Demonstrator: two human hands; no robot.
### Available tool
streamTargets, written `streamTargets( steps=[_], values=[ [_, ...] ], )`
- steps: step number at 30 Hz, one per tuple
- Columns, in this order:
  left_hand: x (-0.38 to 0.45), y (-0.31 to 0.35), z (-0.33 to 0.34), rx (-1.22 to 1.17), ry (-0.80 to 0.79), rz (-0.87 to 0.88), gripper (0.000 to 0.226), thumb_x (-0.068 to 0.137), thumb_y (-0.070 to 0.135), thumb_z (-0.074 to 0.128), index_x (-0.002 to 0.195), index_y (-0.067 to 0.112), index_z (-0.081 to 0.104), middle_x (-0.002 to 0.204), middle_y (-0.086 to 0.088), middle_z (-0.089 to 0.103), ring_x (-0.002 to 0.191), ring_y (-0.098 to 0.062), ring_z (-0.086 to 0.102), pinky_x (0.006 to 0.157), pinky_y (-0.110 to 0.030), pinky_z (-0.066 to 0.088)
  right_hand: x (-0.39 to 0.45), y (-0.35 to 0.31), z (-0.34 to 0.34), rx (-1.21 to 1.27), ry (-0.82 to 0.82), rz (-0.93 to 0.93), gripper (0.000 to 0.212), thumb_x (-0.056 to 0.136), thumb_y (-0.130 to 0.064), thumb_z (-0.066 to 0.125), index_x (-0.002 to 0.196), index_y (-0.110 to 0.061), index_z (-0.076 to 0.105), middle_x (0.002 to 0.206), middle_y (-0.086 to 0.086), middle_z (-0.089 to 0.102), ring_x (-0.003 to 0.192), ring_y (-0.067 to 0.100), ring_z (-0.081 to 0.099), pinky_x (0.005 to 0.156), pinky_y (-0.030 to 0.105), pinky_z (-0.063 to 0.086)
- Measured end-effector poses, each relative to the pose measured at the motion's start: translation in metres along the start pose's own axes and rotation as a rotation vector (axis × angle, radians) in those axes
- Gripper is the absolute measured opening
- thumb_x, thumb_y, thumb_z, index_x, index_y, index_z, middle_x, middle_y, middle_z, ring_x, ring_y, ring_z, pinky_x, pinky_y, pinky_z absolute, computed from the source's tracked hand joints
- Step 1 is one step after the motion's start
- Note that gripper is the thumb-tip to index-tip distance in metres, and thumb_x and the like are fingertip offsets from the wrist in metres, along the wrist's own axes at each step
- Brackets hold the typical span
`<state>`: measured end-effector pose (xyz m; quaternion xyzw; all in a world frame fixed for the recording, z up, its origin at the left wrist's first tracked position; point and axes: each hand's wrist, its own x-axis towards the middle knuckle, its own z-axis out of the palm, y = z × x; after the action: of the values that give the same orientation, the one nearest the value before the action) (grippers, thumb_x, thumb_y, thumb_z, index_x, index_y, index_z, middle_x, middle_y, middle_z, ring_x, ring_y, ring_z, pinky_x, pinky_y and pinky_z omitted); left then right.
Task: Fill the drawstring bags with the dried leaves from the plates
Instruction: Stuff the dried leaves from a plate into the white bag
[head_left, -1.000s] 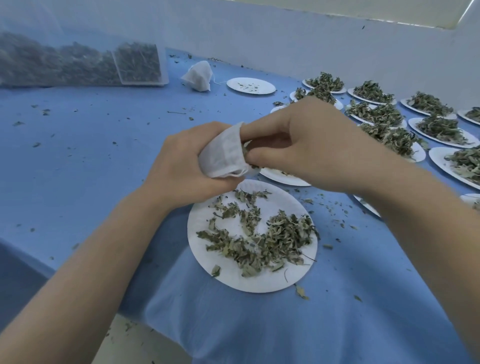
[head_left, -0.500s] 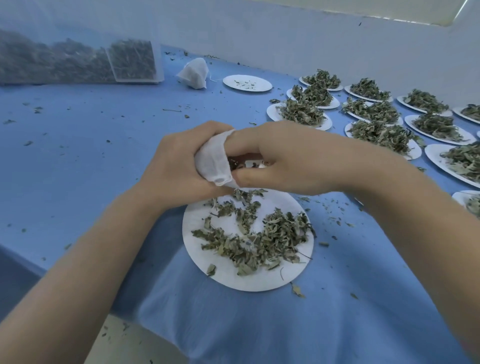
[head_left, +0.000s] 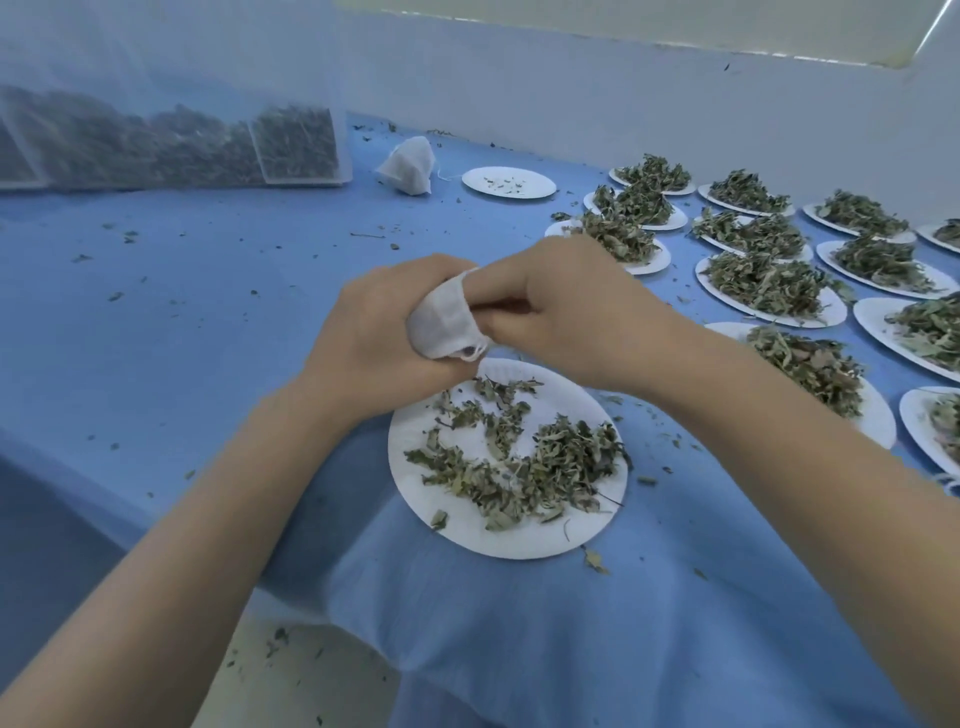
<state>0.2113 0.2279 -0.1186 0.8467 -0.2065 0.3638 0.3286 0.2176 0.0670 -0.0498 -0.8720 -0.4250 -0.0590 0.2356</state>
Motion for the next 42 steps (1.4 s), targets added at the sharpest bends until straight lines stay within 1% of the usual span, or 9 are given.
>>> streamTargets(
  steps=[2, 5, 11, 15, 19, 25, 31, 35, 42],
  values=[
    [-0.003, -0.004, -0.007, 0.070, -0.010, -0.014, 0.032, 0.064, 0.033, 0.065, 0.094, 0.034, 0.054, 0.077, 0.022, 0.058, 0.072, 0.000, 0.051, 0.065, -0.014, 0.039, -0.007, 0.002, -0.007, 0.177, 0.063, 0.008, 0.021, 0.086, -0.017, 0.065, 0.091, -0.035, 0.073, 0.080, -0.017, 0.071, 0.074, -0.006, 0.061, 0.071, 0.008, 0.044],
    [-0.008, -0.010, -0.016, 0.149, -0.036, -0.045, 0.044, 0.061, 0.030, 0.068, 0.104, 0.025, 0.059, 0.085, 0.022, 0.055, 0.075, 0.001, 0.048, 0.068, -0.011, 0.038, -0.018, 0.011, -0.008, 0.125, 0.155, 0.050, 0.017, 0.086, -0.020, 0.064, 0.086, -0.036, 0.068, 0.081, -0.014, 0.071, 0.075, -0.004, 0.061, 0.071, 0.004, 0.043],
    [-0.014, -0.008, -0.024, 0.192, -0.085, -0.168, 0.045, 0.059, 0.027, 0.067, 0.103, 0.022, 0.062, 0.083, 0.025, 0.054, 0.077, 0.006, 0.044, 0.073, 0.004, 0.029, -0.018, 0.023, 0.021, -0.193, -0.271, 0.261, 0.027, 0.096, -0.029, 0.042, 0.115, -0.020, 0.059, 0.102, -0.003, 0.052, 0.083, 0.010, 0.051, 0.074, 0.025, 0.040],
    [-0.017, -0.006, -0.024, 0.114, -0.061, -0.265, 0.044, 0.060, 0.030, 0.067, 0.103, 0.029, 0.060, 0.084, 0.029, 0.056, 0.080, 0.001, 0.051, 0.071, -0.004, 0.036, -0.013, 0.016, 0.035, -0.240, -0.331, 0.279, 0.035, 0.098, -0.026, 0.034, 0.127, -0.016, 0.050, 0.118, 0.008, 0.043, 0.087, 0.021, 0.049, 0.077, 0.028, 0.037],
    [-0.019, -0.008, -0.024, 0.060, -0.040, -0.315, 0.041, 0.062, 0.030, 0.074, 0.100, 0.036, 0.056, 0.089, 0.019, 0.060, 0.082, -0.002, 0.054, 0.072, -0.008, 0.039, -0.017, 0.012, 0.028, -0.179, -0.397, 0.209, 0.032, 0.097, -0.024, 0.034, 0.118, -0.025, 0.058, 0.103, 0.000, 0.042, 0.088, 0.015, 0.050, 0.078, 0.027, 0.036],
    [-0.022, -0.007, -0.022, 0.045, -0.048, -0.315, 0.040, 0.061, 0.033, 0.069, 0.099, 0.035, 0.056, 0.090, 0.018, 0.061, 0.084, -0.004, 0.055, 0.073, -0.008, 0.039, -0.024, 0.003, 0.022, -0.253, -0.512, 0.146, 0.062, 0.074, -0.067, 0.056, 0.128, -0.038, 0.045, 0.108, -0.008, 0.039, 0.095, 0.011, 0.045, 0.080, 0.029, 0.038],
    [-0.024, -0.007, -0.021, 0.051, -0.059, -0.311, 0.045, 0.060, 0.041, 0.067, 0.103, 0.028, 0.060, 0.093, 0.014, 0.063, 0.084, -0.007, 0.057, 0.074, -0.014, 0.042, -0.016, -0.002, 0.034, -0.216, -0.402, 0.104, 0.032, 0.078, -0.039, 0.065, 0.109, -0.034, 0.057, 0.103, -0.007, 0.046, 0.076, 0.003, 0.044, 0.073, 0.025, 0.041],
    [-0.023, -0.009, -0.021, 0.041, -0.068, -0.298, 0.046, 0.056, 0.052, 0.059, 0.099, 0.036, 0.056, 0.088, 0.020, 0.060, 0.081, -0.003, 0.054, 0.071, -0.009, 0.039, -0.012, -0.002, 0.034, -0.143, -0.356, 0.121, 0.019, 0.080, -0.023, 0.066, 0.098, -0.026, 0.068, 0.079, -0.018, 0.051, 0.079, 0.012, 0.064, 0.078, 0.026, 0.050],
    [-0.019, -0.012, -0.025, 0.075, -0.075, -0.315, 0.040, 0.060, 0.036, 0.067, 0.096, 0.043, 0.051, 0.085, 0.022, 0.059, 0.079, -0.003, 0.053, 0.070, -0.007, 0.038, -0.016, 0.006, 0.014, -0.016, -0.148, 0.161, 0.015, 0.077, -0.016, 0.070, 0.089, -0.023, 0.076, 0.071, -0.014, 0.067, 0.068, 0.002, 0.062, 0.066, 0.003, 0.045]
  ],
)
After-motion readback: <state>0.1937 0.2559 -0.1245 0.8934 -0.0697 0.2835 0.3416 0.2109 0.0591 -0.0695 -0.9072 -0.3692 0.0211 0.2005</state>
